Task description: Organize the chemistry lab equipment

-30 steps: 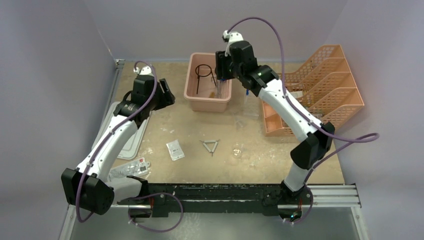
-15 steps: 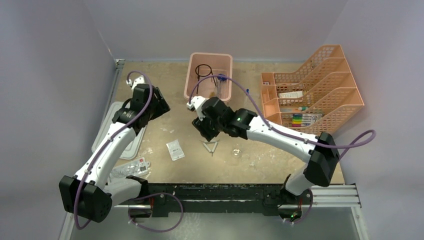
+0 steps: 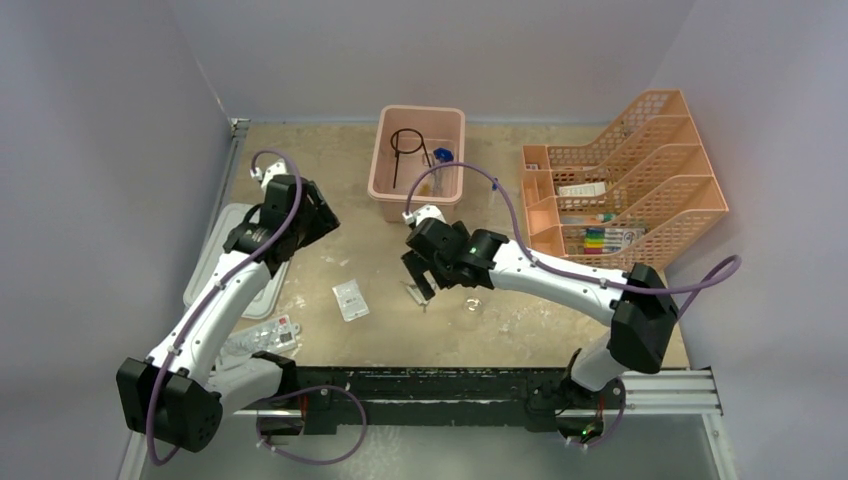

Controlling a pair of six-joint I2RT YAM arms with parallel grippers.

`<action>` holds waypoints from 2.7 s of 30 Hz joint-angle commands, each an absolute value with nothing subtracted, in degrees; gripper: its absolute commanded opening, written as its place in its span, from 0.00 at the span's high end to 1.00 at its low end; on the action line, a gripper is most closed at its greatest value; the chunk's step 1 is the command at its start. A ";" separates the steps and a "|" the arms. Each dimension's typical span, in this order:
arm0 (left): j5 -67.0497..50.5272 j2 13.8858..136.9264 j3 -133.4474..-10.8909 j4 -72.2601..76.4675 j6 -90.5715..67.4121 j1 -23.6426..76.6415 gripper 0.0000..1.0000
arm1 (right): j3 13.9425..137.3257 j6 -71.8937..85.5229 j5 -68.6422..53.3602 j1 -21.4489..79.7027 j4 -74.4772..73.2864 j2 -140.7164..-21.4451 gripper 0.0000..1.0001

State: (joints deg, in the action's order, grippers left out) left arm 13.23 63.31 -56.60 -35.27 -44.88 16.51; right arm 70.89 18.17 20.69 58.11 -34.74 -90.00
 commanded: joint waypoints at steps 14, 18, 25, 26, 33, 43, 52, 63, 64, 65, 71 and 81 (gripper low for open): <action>12.64 63.31 -54.67 -32.17 -44.39 16.17 0.39 | 61.77 31.97 23.15 52.71 -40.61 -88.82 0.01; 12.67 63.67 -54.79 -32.08 -44.21 16.17 0.39 | 58.39 28.30 16.42 51.00 -34.77 -87.62 0.05; 12.92 64.35 -55.21 -32.08 -43.82 16.13 0.40 | 56.44 24.33 14.49 50.27 -29.67 -86.67 0.25; 12.96 64.42 -55.32 -32.08 -43.78 16.12 0.40 | 56.71 23.89 14.65 50.25 -29.75 -87.01 0.31; 13.48 64.69 -55.88 -32.17 -43.52 16.16 0.40 | 59.54 22.63 15.60 50.27 -31.60 -85.27 0.54; 14.54 65.00 -56.89 -31.99 -43.92 16.08 0.40 | 73.86 16.64 9.48 48.53 -30.34 -80.08 0.54; 14.51 65.30 -57.38 -31.94 -44.99 15.84 0.40 | 95.84 13.70 1.70 39.56 -26.49 -92.40 0.54; 21.67 65.33 -63.28 -40.16 -36.45 15.39 0.40 | 125.01 8.23 1.75 36.64 -37.28 -118.79 0.54; 21.92 65.31 -63.47 -40.24 -36.24 15.32 0.40 | 125.81 7.65 1.59 36.65 -37.10 -120.04 0.54; 21.92 65.35 -63.46 -40.20 -36.23 15.30 0.40 | 126.52 6.82 1.66 36.61 -36.83 -121.62 0.54; 20.11 66.83 -63.23 -39.21 -36.90 15.23 0.40 | 132.15 6.07 2.67 36.88 -39.00 -130.13 0.53; 18.75 68.57 -63.20 -38.76 -36.84 15.25 0.40 | 135.33 4.81 6.69 38.10 -39.90 -137.44 0.52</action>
State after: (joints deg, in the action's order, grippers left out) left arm 19.49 68.25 -61.32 -39.83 -37.82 15.70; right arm 131.57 6.52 4.27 37.10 -38.50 -136.84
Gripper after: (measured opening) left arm 0.602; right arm 0.608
